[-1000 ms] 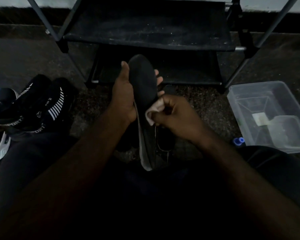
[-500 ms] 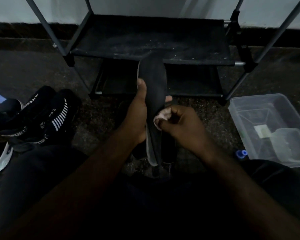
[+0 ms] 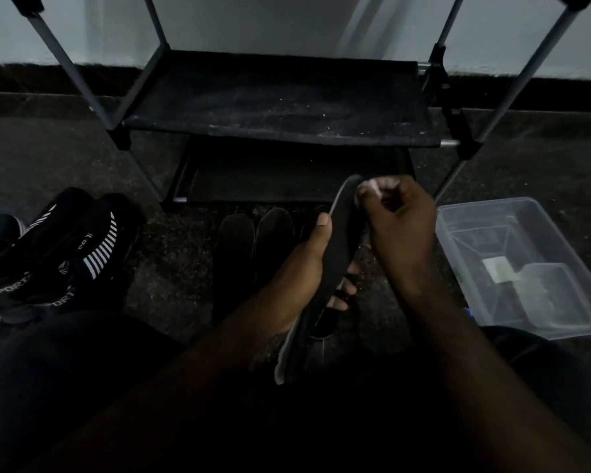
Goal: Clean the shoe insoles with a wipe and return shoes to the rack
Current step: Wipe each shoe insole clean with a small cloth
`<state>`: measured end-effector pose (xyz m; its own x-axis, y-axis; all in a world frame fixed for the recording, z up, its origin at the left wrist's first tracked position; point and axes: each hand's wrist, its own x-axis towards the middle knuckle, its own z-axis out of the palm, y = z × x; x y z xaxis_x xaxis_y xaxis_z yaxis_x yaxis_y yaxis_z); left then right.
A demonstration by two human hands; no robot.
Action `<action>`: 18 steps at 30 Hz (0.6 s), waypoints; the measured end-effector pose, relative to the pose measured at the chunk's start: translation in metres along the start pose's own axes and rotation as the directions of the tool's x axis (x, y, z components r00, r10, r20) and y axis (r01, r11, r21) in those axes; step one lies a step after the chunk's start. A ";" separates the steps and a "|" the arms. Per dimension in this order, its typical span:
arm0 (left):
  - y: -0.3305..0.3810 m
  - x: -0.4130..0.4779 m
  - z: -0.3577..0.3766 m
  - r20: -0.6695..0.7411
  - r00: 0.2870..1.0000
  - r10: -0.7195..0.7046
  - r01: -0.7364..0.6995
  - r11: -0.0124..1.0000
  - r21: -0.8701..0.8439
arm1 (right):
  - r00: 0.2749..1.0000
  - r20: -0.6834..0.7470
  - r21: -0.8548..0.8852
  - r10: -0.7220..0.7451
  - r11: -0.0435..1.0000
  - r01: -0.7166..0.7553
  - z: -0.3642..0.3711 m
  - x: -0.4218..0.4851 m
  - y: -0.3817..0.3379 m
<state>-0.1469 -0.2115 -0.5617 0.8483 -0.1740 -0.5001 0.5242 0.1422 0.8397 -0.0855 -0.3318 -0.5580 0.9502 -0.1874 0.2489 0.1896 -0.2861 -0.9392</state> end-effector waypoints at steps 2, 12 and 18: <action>0.001 0.000 -0.003 -0.018 1.000 0.015 -0.015 1.000 0.007 | 0.993 0.102 0.004 -0.054 0.999 0.054 0.002 -0.008 -0.004; 0.002 0.002 -0.006 0.005 0.999 -0.038 0.038 0.999 0.013 | 0.992 0.088 -0.006 -0.095 0.995 0.096 0.002 -0.003 0.001; 0.011 0.001 -0.016 -0.052 0.998 -0.044 0.032 0.976 -0.215 | 0.915 0.368 0.009 -0.166 0.984 0.175 0.020 -0.029 -0.004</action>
<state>-0.1391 -0.1947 -0.5560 0.8271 -0.1291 -0.5471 0.5548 0.3432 0.7579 -0.1088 -0.3061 -0.5664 0.9288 0.2215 0.2971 0.3556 -0.3062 -0.8831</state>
